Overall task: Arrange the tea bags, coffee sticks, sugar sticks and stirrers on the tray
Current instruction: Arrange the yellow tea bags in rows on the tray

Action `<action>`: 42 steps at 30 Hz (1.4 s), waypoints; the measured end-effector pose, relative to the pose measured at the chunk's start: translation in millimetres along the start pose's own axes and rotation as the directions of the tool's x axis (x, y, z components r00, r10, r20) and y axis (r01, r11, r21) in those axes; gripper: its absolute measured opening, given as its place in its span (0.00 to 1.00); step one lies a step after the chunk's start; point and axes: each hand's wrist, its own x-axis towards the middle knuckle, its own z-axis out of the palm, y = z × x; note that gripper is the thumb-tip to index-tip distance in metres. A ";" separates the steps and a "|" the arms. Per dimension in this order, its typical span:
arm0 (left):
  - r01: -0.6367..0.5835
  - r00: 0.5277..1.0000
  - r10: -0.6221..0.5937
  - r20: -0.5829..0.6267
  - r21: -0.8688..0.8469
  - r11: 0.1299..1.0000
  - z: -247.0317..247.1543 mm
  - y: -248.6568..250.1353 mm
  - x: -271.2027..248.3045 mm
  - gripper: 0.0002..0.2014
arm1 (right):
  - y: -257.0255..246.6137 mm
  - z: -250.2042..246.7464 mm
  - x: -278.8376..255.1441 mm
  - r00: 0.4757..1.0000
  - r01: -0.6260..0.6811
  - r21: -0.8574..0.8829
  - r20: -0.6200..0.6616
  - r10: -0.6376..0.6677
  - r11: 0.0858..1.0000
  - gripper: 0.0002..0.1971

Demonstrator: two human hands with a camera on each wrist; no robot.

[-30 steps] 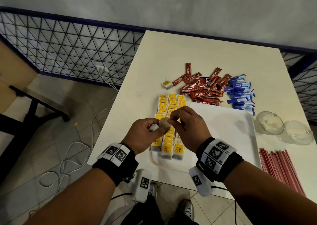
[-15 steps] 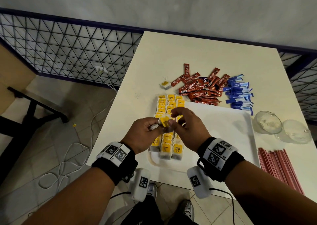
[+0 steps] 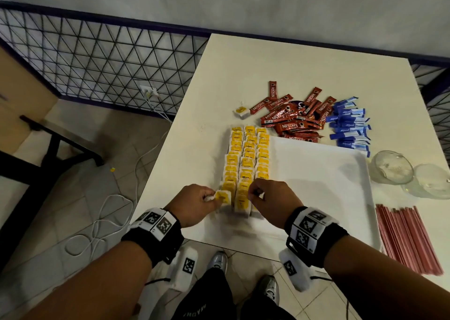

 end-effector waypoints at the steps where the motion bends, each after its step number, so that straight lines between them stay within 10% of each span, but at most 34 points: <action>1: 0.015 1.000 -0.015 0.012 0.026 1.000 2.5 -2.8 -0.9 0.21 | 5.0 2.0 -2.8 1.000 -0.018 -0.034 0.022 0.019 0.999 0.05; 18: 0.121 0.984 -0.067 -0.162 0.350 0.929 32.5 -0.8 0.8 0.11 | 24.3 12.6 -27.1 0.994 -0.036 -0.211 0.095 0.057 0.977 0.09; 25: -0.069 0.950 0.157 -0.269 0.312 0.948 35.9 -12.5 -11.4 0.12 | 24.7 10.3 -32.7 0.997 0.081 -0.192 0.031 -0.076 0.978 0.07; 28: -0.195 0.938 0.292 -0.187 0.414 0.889 38.4 -14.1 -16.0 0.15 | 26.0 11.0 -30.5 0.995 0.097 -0.192 0.018 -0.095 0.977 0.07; 42: -0.199 0.976 0.207 0.065 0.645 0.737 46.8 10.6 -0.1 0.23 | 27.6 15.1 -20.8 0.992 0.119 -0.334 0.074 -0.100 0.935 0.11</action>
